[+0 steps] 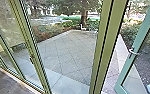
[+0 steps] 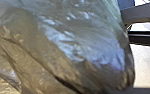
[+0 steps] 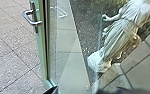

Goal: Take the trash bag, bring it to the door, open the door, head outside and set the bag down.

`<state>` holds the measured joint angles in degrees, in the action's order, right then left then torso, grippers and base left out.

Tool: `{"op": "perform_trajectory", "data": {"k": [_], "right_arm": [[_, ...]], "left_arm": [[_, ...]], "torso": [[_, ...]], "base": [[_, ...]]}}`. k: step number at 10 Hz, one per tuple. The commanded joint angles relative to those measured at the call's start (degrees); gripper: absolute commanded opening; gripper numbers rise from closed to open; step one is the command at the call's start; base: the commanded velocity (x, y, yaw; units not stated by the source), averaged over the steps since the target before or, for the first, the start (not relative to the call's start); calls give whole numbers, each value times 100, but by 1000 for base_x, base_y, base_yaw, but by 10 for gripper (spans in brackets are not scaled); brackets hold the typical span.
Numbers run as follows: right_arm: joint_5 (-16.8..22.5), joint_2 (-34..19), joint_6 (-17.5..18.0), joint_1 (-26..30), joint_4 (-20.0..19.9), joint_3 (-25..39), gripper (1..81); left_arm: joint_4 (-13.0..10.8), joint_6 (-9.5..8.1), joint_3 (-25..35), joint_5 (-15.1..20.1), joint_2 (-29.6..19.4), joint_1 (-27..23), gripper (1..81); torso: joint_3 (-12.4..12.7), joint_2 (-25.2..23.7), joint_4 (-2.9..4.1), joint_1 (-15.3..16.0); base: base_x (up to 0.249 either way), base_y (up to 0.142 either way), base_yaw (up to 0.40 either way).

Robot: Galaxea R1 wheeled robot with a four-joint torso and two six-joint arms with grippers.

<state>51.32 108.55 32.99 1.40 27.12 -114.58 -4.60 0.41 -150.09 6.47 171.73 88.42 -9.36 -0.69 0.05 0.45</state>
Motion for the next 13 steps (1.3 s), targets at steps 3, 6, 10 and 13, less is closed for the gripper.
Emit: {"op": "perform_trajectory", "data": {"k": [3,6,10,13], "right_arm": [[906,214,-609,-979,-3038,341,811],[159,205,-952,-2386,-3082,912,811],[-771,355,-1453,-3950,-3134,1351,811],[-1520,522,-1479,-4925,-3169,1457,811]], "left_arm": [[-41,46,41,443,29,-145,10],[-50,55,32,443,20,-162,10],[-129,55,41,451,37,-224,10],[-138,55,32,451,29,-268,10]], "torso": [[0,0,0,0],[0,0,0,0],[0,0,0,0],[0,0,0,0]], "base": [[0,0,0],[0,0,0],[0,0,0],[0,0,0]]}}
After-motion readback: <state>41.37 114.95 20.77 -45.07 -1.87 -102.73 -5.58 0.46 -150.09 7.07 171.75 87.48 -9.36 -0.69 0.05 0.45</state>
